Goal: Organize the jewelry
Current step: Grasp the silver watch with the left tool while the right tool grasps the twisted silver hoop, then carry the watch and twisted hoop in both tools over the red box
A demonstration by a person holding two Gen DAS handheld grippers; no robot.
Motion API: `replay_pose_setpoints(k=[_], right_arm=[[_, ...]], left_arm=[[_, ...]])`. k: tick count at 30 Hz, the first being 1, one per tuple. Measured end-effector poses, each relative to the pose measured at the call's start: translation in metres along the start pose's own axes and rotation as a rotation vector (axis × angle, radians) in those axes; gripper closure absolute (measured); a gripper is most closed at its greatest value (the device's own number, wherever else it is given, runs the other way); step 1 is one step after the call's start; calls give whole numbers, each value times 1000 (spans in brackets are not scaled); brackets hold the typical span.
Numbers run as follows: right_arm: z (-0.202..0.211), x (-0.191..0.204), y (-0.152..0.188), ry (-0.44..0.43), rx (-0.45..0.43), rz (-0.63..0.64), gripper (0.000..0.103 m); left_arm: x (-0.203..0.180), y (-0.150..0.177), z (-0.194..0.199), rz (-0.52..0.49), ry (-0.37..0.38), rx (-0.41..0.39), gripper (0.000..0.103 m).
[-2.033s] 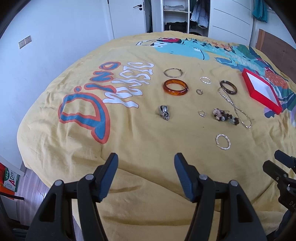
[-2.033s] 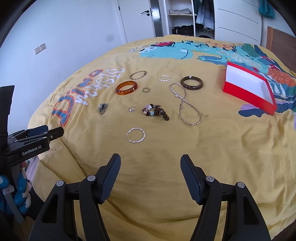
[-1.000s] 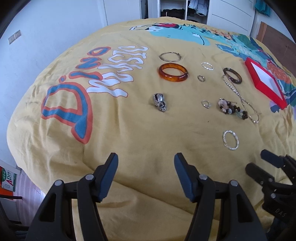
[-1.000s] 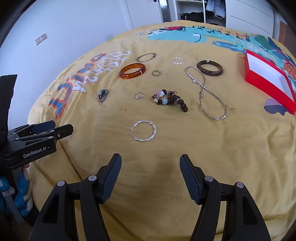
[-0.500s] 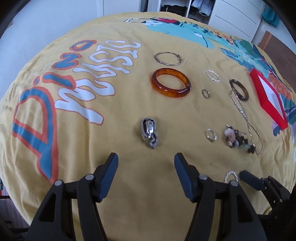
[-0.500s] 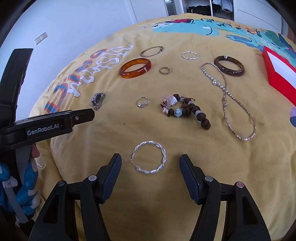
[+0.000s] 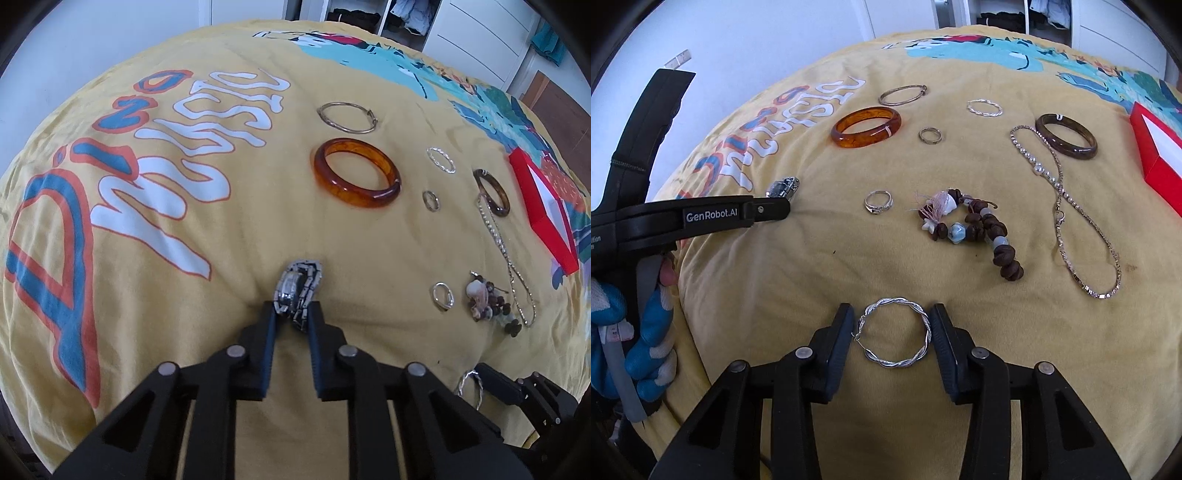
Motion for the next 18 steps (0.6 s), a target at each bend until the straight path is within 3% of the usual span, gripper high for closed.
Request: replay_pose_setpoints(k=[10, 18], right_arm=[[23, -4, 11, -34, -37, -17, 61], [68, -12, 28, -23, -114, -48, 61]], left_arm=[[-3, 9, 25, -18, 16, -36, 92], [-19, 24, 65, -60, 29, -85, 96]])
Point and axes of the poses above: each gripper's, at about its wrist camera, not at the fingertips, and z roughly against the way its jaws point, x to its left, y to its underside, the point moved 4 cm from there along -z, roughly the way its jaws point, and after that the axes turned 14 degrees about x, right-handed, at the moved point
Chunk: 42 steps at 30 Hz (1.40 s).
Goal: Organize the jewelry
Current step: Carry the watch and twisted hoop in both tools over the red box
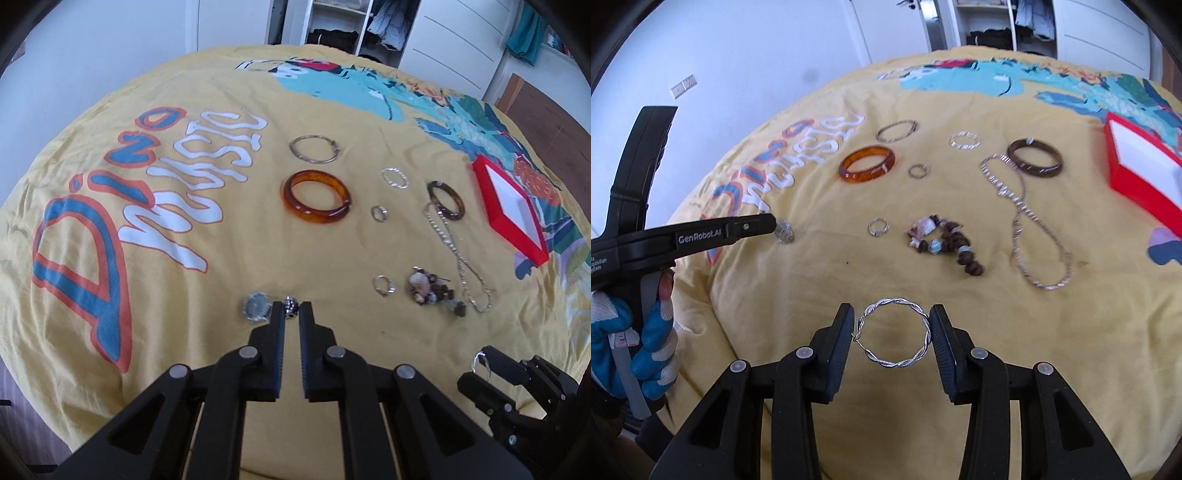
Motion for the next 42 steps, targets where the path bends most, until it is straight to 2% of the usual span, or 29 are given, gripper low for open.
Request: replay_pose_setpoints(k=[13, 21, 26, 33, 38, 42], right_arm=[[90, -23, 13, 34, -151, -51, 61], [131, -56, 16, 60, -220, -119, 61], [159, -91, 6, 99, -254, -154, 61], [190, -146, -23, 172, -300, -188, 61], [196, -197, -58, 216, -320, -222, 61], [182, -241, -87, 238, -313, -253, 61]], left_arm=[[-59, 23, 77, -129, 77, -99, 96], [-94, 16, 109, -193, 109, -138, 96], [-126, -3, 126, -223, 165, -154, 96], [-191, -48, 134, -292, 230, -175, 96], [-242, -84, 117, -329, 274, -153, 96], [-284, -121, 84, -346, 293, -122, 96]])
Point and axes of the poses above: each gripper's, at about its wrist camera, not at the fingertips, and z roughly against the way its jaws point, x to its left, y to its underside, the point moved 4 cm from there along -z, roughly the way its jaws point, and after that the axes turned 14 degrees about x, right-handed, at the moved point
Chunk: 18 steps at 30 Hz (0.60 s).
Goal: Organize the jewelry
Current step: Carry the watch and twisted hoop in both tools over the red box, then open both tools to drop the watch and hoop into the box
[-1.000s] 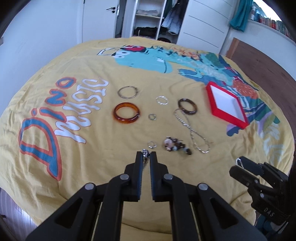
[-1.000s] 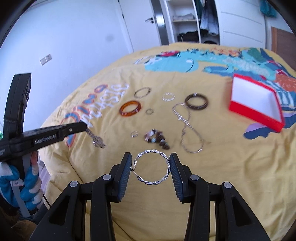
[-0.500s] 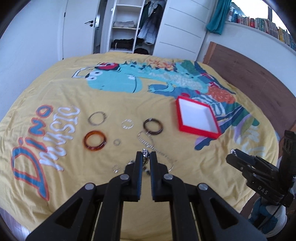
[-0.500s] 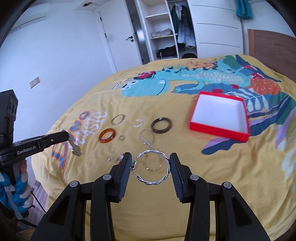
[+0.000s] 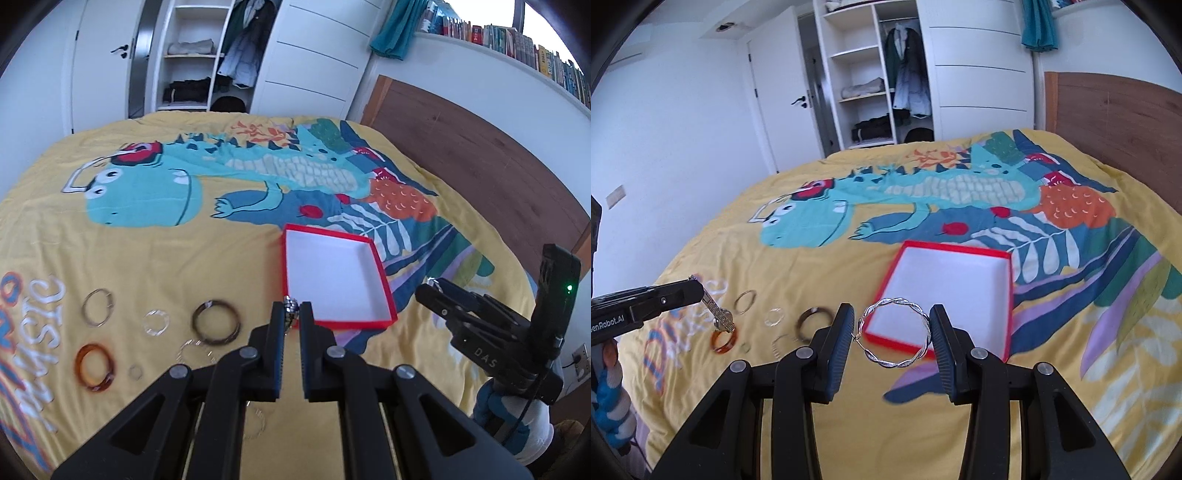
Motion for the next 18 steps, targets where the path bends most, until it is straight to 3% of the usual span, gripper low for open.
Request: replay_pose_setpoints(k=[9, 18], right_arm=[[-98, -65, -31, 34, 73, -67, 61], [-175, -95, -10, 38, 194, -64, 61]], left_arm=[[-17, -53, -128, -28, 41, 114, 96], [-23, -39, -236, -32, 57, 254, 96]])
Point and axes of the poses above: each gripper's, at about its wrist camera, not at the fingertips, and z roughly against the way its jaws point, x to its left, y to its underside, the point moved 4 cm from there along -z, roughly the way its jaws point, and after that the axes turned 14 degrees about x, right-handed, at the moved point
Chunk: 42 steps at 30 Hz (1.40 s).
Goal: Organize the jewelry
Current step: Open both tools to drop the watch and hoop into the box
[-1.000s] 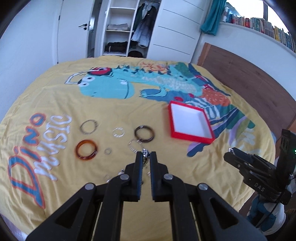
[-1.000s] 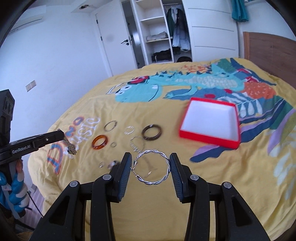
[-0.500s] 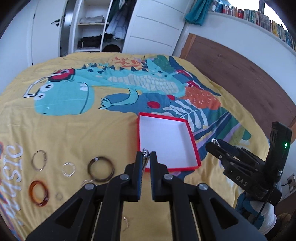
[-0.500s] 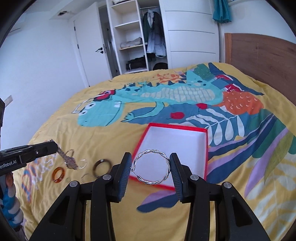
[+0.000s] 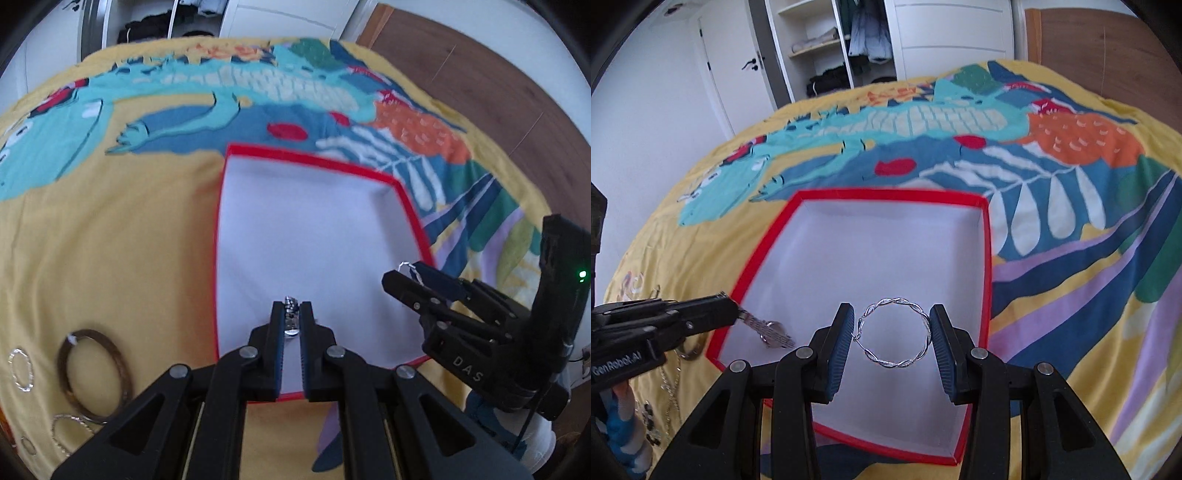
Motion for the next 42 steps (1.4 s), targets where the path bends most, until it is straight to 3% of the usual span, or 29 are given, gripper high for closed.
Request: replay_pose_setpoints(k=[7, 10, 12, 14, 21, 24, 28, 31, 33, 42], right_arm=[[-32, 5, 10, 43, 52, 75, 60], [-31, 10, 13, 71, 67, 122, 61], [-30, 13, 15, 79, 74, 152, 59], [-29, 13, 18, 98, 75, 167, 46], [-29, 19, 20, 101, 92, 234, 46], [-27, 18, 17, 83, 95, 216, 45], [-14, 15, 14, 49, 72, 161, 40], [5, 12, 14, 44, 43, 131, 40], [22, 10, 15, 47, 21, 108, 39], [112, 11, 38, 49, -67, 54, 35]], left_arm=[[10, 8, -22, 36, -7, 34, 93], [12, 15, -30, 44, -48, 65, 93], [11, 21, -32, 60, -72, 79, 93], [10, 28, -32, 74, -81, 86, 93], [10, 50, -25, 177, -77, 128, 93], [9, 57, -18, 197, -104, 110, 93], [9, 58, -8, 210, -66, 82, 89], [4, 56, 5, 189, -55, 41, 77], [0, 52, 14, 181, -37, 8, 63], [-15, 57, 80, 111, -59, -116, 61]])
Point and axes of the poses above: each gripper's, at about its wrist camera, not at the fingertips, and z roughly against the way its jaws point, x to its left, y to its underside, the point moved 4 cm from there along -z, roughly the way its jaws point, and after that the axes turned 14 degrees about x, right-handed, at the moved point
